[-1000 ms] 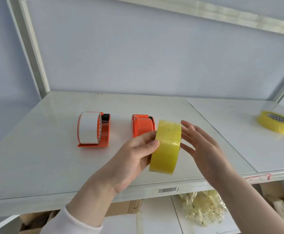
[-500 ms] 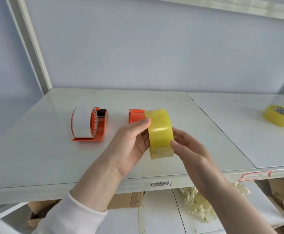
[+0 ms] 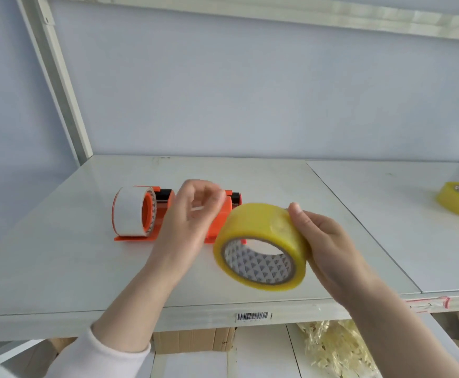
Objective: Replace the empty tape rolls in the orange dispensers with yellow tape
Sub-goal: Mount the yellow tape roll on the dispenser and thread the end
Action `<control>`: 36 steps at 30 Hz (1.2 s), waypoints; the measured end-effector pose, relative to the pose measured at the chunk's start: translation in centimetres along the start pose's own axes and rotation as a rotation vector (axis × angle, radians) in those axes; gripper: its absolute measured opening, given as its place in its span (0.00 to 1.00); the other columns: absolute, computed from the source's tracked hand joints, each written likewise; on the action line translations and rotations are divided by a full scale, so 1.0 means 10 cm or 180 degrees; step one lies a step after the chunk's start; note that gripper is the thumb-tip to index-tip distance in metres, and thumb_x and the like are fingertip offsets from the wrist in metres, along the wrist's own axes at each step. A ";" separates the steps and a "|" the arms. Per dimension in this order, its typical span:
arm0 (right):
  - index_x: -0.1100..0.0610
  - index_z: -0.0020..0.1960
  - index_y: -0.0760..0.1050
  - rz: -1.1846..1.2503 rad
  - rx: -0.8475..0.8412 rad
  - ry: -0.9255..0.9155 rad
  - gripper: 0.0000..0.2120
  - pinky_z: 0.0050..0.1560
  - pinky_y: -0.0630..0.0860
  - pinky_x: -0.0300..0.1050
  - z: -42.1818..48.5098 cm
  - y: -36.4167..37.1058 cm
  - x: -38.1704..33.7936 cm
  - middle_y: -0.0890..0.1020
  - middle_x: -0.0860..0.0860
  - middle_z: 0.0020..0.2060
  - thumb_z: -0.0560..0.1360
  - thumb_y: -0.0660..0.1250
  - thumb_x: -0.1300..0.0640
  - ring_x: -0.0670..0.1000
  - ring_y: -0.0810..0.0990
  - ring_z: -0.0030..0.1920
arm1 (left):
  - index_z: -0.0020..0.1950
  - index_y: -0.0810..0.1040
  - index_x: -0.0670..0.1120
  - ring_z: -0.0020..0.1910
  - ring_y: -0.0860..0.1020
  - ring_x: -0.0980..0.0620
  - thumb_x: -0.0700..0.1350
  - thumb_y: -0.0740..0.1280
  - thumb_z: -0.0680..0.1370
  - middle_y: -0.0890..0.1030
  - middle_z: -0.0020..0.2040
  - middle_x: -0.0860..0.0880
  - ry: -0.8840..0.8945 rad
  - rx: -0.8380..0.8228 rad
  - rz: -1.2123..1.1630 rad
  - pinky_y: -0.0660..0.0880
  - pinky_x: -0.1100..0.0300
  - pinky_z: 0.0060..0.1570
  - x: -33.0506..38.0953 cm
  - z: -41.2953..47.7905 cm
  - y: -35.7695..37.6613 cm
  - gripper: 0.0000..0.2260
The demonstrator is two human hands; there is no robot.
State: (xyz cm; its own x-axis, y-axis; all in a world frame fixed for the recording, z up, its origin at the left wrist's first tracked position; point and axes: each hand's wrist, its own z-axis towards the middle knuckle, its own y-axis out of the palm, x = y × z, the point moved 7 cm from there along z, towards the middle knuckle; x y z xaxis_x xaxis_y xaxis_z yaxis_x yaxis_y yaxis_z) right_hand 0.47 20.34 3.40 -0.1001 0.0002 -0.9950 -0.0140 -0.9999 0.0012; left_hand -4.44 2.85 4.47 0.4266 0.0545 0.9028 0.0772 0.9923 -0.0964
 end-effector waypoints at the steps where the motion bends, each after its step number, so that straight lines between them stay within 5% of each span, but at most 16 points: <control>1: 0.58 0.33 0.82 0.0017 -0.0137 0.0065 0.22 0.36 0.73 0.38 0.04 0.03 -0.04 0.79 0.49 0.25 0.65 0.62 0.40 0.47 0.77 0.29 | 0.47 0.77 0.51 0.47 0.78 0.62 0.66 0.65 0.65 0.81 0.45 0.55 -0.0022 -0.0396 -0.0048 0.73 0.68 0.50 0.01 0.00 0.10 0.22; 4: 0.61 0.41 0.83 -0.0018 -0.0500 0.0183 0.21 0.35 0.75 0.39 0.17 0.08 -0.10 0.82 0.53 0.29 0.66 0.62 0.44 0.49 0.79 0.31 | 0.49 0.81 0.45 0.45 0.80 0.54 0.70 0.61 0.65 0.83 0.43 0.49 -0.0564 -0.1598 -0.0389 0.76 0.63 0.49 -0.02 -0.14 0.41 0.31; 6: 0.58 0.43 0.82 0.0021 -0.0627 0.0240 0.18 0.36 0.76 0.38 0.20 0.11 -0.12 0.84 0.51 0.32 0.68 0.62 0.46 0.47 0.81 0.32 | 0.40 0.84 0.48 0.35 0.81 0.54 0.70 0.62 0.64 0.83 0.33 0.50 -0.0719 -0.1770 -0.0529 0.76 0.64 0.42 -0.03 -0.21 0.46 0.27; 9: 0.54 0.49 0.80 -0.0207 0.0084 0.0038 0.12 0.42 0.76 0.37 0.26 -0.09 -0.12 0.84 0.46 0.38 0.72 0.64 0.48 0.45 0.81 0.38 | 0.34 0.82 0.51 0.29 0.78 0.57 0.67 0.65 0.64 0.81 0.28 0.52 -0.0770 -0.1295 -0.0871 0.74 0.68 0.35 -0.03 -0.23 0.46 0.21; 11: 0.55 0.51 0.78 -0.0222 0.1076 -0.0192 0.13 0.46 0.74 0.39 0.19 -0.35 -0.08 0.82 0.46 0.42 0.74 0.63 0.48 0.46 0.79 0.43 | 0.40 0.84 0.53 0.38 0.81 0.57 0.62 0.64 0.70 0.84 0.36 0.52 -0.0791 -0.0990 -0.1053 0.76 0.66 0.43 -0.05 -0.26 0.48 0.16; 13: 0.55 0.48 0.77 0.0101 0.1452 -0.0312 0.14 0.45 0.73 0.40 0.00 -0.40 -0.04 0.80 0.47 0.41 0.72 0.63 0.45 0.46 0.77 0.42 | 0.48 0.82 0.54 0.49 0.80 0.55 0.59 0.62 0.73 0.84 0.46 0.47 -0.0732 -0.0740 -0.1093 0.75 0.55 0.56 -0.06 -0.29 0.52 0.14; 15: 0.53 0.47 0.77 0.0140 0.1164 -0.0297 0.16 0.45 0.75 0.40 -0.12 -0.26 0.05 0.82 0.48 0.41 0.68 0.67 0.41 0.46 0.79 0.42 | 0.51 0.79 0.52 0.52 0.77 0.52 0.60 0.61 0.72 0.81 0.52 0.42 -0.0588 -0.0629 -0.0999 0.72 0.51 0.58 -0.04 -0.32 0.60 0.16; 20: 0.58 0.46 0.79 0.0343 0.0426 -0.0203 0.17 0.38 0.74 0.34 -0.07 0.02 0.21 0.84 0.48 0.34 0.70 0.66 0.45 0.44 0.79 0.35 | 0.49 0.75 0.42 0.41 0.76 0.50 0.59 0.56 0.75 0.78 0.43 0.39 -0.0244 -0.0550 -0.0206 0.74 0.57 0.46 -0.01 -0.33 0.73 0.21; 24: 0.56 0.46 0.81 0.0528 0.0201 -0.0027 0.15 0.52 0.74 0.49 0.05 -0.01 0.32 0.86 0.53 0.42 0.70 0.62 0.48 0.48 0.82 0.44 | 0.42 0.74 0.54 0.39 0.76 0.62 0.61 0.63 0.73 0.79 0.38 0.59 -0.0017 0.0616 0.0485 0.70 0.69 0.42 -0.13 -0.15 0.17 0.11; 26: 0.55 0.46 0.81 0.0537 0.0236 -0.0007 0.13 0.57 0.72 0.52 0.11 -0.01 0.32 0.86 0.52 0.43 0.71 0.63 0.49 0.48 0.81 0.46 | 0.47 0.70 0.55 0.44 0.76 0.59 0.60 0.64 0.68 0.78 0.43 0.58 -0.0307 0.0967 0.0577 0.71 0.67 0.45 -0.33 -0.09 -0.03 0.13; 31: 0.54 0.45 0.80 0.0572 0.0563 -0.0040 0.17 0.61 0.71 0.50 0.25 0.02 0.28 0.86 0.48 0.41 0.68 0.60 0.45 0.46 0.81 0.46 | 0.52 0.73 0.48 0.48 0.78 0.58 0.49 0.65 0.75 0.79 0.47 0.55 -0.0838 0.0156 0.0630 0.70 0.76 0.44 -0.71 0.04 0.11 0.08; 36: 0.54 0.44 0.80 0.0551 0.0673 -0.0174 0.15 0.53 0.74 0.39 0.36 0.10 0.28 0.85 0.45 0.38 0.74 0.57 0.49 0.44 0.80 0.43 | 0.47 0.74 0.48 0.45 0.78 0.47 0.45 0.60 0.78 0.80 0.43 0.49 -0.0828 0.0275 0.0043 0.74 0.53 0.51 -0.71 0.22 0.08 0.05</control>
State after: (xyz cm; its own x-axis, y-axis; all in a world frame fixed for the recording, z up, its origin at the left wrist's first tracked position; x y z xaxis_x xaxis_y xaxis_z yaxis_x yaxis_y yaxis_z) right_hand -3.41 19.37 1.01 -0.1725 -0.1640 -0.9713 -0.1987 -0.9600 0.1973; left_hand -9.43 3.47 -1.09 0.1804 0.0834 0.9800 -0.0089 0.9965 -0.0832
